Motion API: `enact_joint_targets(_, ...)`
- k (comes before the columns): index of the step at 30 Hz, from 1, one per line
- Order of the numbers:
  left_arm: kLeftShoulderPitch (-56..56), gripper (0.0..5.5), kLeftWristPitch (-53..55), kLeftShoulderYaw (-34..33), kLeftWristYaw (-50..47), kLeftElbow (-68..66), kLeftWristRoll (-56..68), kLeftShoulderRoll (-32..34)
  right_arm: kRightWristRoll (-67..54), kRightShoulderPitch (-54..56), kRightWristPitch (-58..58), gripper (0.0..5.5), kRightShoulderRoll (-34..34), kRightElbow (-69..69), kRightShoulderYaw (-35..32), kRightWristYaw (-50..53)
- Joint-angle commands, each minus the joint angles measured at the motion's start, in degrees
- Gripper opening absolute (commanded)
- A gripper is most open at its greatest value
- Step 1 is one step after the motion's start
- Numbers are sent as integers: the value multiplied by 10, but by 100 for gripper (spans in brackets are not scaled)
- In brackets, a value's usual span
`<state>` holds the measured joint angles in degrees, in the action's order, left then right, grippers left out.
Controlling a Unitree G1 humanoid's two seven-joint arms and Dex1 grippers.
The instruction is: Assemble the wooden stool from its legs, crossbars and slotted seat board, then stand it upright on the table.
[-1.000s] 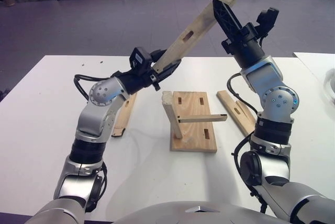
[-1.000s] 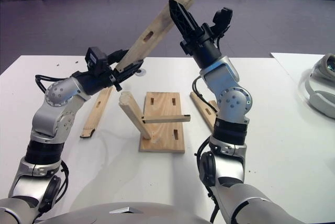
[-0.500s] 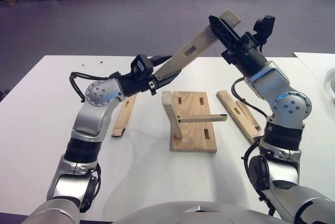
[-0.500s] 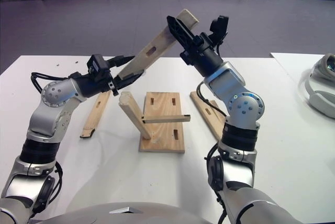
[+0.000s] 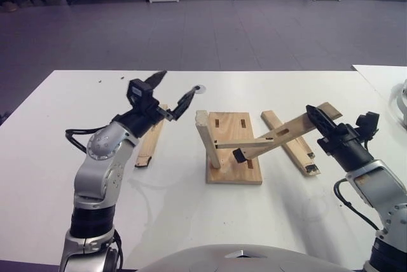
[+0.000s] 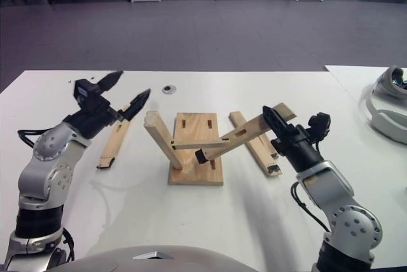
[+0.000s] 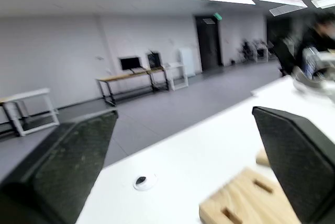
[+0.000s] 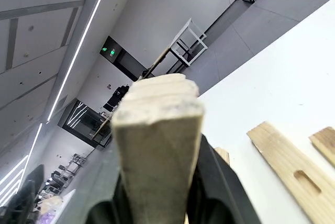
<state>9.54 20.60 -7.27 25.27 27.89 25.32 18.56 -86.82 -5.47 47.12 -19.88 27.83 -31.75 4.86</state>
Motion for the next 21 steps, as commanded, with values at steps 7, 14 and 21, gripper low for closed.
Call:
enact_joint_targets(7, 12, 470, 35, 14, -39, 43, 20, -3, 51, -26, -11, 101, -81, -24, 20, 0)
enact_joint_targets(14, 17, 470, 49, -1, -58, 57, 74, -20, 57, 5, -10, 101, -139, -21, 33, 8)
enact_joint_targets(21, 27, 470, 74, 31, -84, 92, 117, -46, 177, 65, -17, 102, -182, 79, 111, 27)
